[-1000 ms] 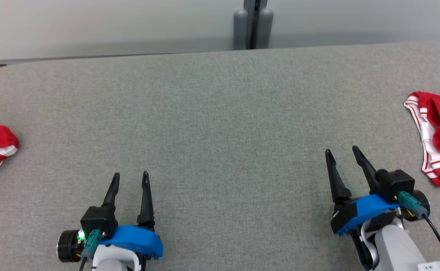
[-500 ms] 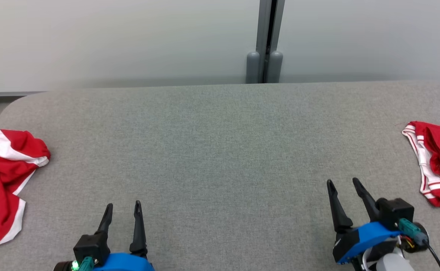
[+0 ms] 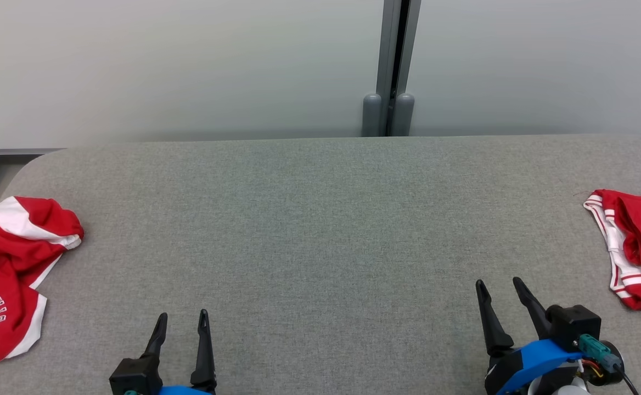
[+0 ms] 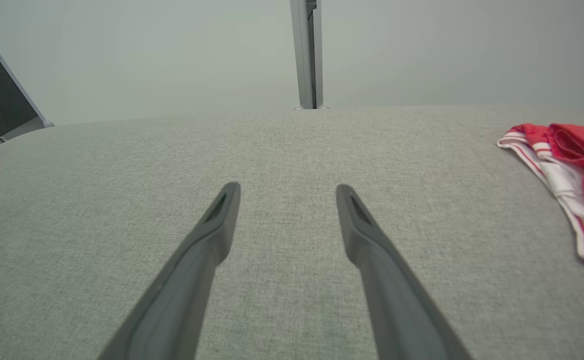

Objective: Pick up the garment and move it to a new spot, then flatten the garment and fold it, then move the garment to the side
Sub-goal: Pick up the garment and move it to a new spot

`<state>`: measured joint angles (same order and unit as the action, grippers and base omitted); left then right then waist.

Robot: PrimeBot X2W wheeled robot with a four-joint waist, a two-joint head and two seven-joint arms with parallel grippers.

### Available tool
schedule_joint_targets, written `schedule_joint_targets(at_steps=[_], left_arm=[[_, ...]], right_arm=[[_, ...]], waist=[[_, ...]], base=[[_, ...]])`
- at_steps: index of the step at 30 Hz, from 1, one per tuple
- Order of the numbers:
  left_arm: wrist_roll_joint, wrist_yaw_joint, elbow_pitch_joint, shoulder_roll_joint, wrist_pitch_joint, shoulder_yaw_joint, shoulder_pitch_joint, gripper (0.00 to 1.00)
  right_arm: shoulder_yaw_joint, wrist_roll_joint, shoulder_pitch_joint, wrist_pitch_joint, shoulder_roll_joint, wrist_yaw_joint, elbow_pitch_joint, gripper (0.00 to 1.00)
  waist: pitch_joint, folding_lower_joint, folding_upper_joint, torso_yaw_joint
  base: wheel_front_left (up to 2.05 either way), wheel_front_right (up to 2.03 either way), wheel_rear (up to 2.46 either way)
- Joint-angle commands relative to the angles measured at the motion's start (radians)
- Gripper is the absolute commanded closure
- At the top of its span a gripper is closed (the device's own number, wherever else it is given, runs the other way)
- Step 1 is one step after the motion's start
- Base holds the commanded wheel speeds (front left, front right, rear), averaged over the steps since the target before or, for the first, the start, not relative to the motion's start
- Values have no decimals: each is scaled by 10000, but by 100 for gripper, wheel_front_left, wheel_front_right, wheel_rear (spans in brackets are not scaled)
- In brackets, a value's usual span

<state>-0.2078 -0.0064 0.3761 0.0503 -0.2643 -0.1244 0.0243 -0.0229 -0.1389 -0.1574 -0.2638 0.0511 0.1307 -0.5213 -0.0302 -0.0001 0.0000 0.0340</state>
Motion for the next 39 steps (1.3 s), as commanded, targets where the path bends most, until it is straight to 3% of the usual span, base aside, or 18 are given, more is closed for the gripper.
schedule_joint_targets(at_steps=[1,10,26,33,39], left_arm=[[83,-22,-60,4,2,-15,91,0],[5,37,-72,4,2,-119,-217,0],[-496,486,9,1,2,337,99,0],[-842,674,-99,-2,2,611,364,0],[-1039,698,-72,2,2,700,438,0]], right_arm=[[-8,50,79,-2,7,0,9,0],[109,107,39,-2,5,0,-3,0],[-315,197,-127,-2,8,0,57,0],[-566,294,-210,-2,11,0,60,0],[-645,414,-169,-1,12,0,70,0]], waist=[[-11,1,0,-2],[-291,1,0,428],[-908,1,0,3437],[-1078,1,0,4242],[-1126,1,0,4474]], base=[[0,0,0],[0,0,0],[0,0,0],[0,0,0],[0,0,0]])
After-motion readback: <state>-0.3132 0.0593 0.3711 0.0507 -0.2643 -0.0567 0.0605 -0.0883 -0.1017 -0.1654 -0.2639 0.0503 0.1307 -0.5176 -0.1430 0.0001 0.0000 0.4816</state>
